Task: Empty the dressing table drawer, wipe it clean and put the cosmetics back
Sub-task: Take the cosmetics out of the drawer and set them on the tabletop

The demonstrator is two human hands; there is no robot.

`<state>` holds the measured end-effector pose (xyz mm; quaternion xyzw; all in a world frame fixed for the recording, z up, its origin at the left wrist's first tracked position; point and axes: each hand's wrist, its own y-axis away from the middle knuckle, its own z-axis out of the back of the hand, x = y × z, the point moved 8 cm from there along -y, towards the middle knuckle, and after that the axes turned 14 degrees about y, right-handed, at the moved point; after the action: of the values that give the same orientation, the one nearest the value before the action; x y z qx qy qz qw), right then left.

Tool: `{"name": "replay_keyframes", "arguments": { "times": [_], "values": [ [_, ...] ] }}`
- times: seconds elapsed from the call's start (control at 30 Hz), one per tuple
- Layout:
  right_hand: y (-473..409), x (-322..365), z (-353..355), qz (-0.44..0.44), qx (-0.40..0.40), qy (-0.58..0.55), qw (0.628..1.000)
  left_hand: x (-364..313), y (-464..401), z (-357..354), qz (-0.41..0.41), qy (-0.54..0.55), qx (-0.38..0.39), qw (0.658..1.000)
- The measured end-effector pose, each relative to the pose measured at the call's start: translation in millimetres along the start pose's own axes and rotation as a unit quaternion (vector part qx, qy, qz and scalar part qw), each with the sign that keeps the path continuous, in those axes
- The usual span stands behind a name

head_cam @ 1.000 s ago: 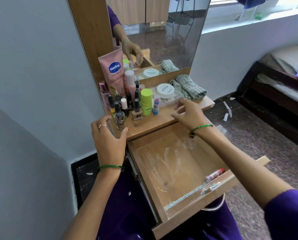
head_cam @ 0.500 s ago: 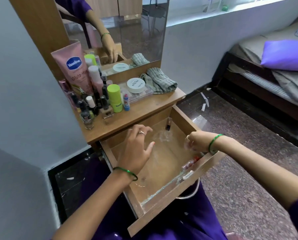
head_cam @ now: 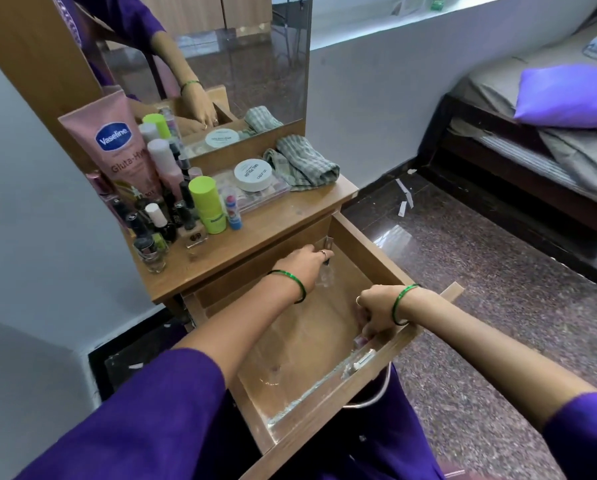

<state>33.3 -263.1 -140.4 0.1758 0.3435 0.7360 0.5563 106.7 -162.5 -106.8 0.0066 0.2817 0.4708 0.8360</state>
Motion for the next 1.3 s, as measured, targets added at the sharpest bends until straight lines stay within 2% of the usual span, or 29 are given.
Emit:
{"name": "replay_keyframes", "arguments": {
  "times": [0.13,0.23,0.33,0.53,0.63,0.67,0.73,0.8,0.87,0.93,1.07,1.2,1.3],
  "values": [
    [0.5,-1.0,0.5,-0.003,0.001,0.010,1.000,-12.7,-22.6,-13.6,-0.005,-0.103,0.036,0.994],
    [1.6,-0.4,1.6,0.000,0.006,0.008,1.000,-19.0,-35.6,-16.2,-0.027,-0.225,0.022,0.974],
    [-0.1,-1.7,0.9,0.005,0.018,0.006,1.000,-25.4,-45.3,-18.4,-0.081,-0.299,0.009,0.951],
    [2.1,3.2,3.9,0.033,0.012,0.015,0.999,-27.9,-54.5,-25.4,-0.148,-0.346,0.003,0.926],
    [2.4,1.8,5.3,0.031,0.019,0.007,0.999,-30.5,-50.1,-25.0,-0.176,-0.330,0.010,0.927],
    [2.6,0.5,6.0,0.026,0.018,0.008,0.999,-35.7,-45.6,-22.9,-0.200,-0.322,-0.012,0.925],
    [4.6,-1.9,8.6,0.015,0.012,-0.009,1.000,-46.4,-32.6,-13.8,-0.248,-0.273,-0.070,0.927],
    [8.0,-3.7,12.8,0.014,0.000,-0.040,0.999,-48.7,-14.9,-4.7,-0.267,-0.164,-0.137,0.940],
    [14.2,-5.8,21.5,0.015,-0.025,-0.063,0.998,-42.6,8.2,9.1,-0.226,-0.019,-0.192,0.955],
    [21.1,-7.4,33.6,0.020,-0.057,-0.099,0.993,-27.8,32.5,20.9,-0.157,0.130,-0.223,0.953],
    [29.5,-2.4,63.1,0.063,-0.116,-0.164,0.978,14.4,84.2,50.1,-0.075,0.348,-0.294,0.887],
    [31.3,4.4,94.8,0.102,-0.193,-0.255,0.942,60.6,119.3,63.6,-0.007,0.464,-0.268,0.844],
    [35.3,15.6,118.3,0.113,-0.242,-0.317,0.910,86.0,142.3,72.7,0.030,0.514,-0.291,0.807]
  ]
}}
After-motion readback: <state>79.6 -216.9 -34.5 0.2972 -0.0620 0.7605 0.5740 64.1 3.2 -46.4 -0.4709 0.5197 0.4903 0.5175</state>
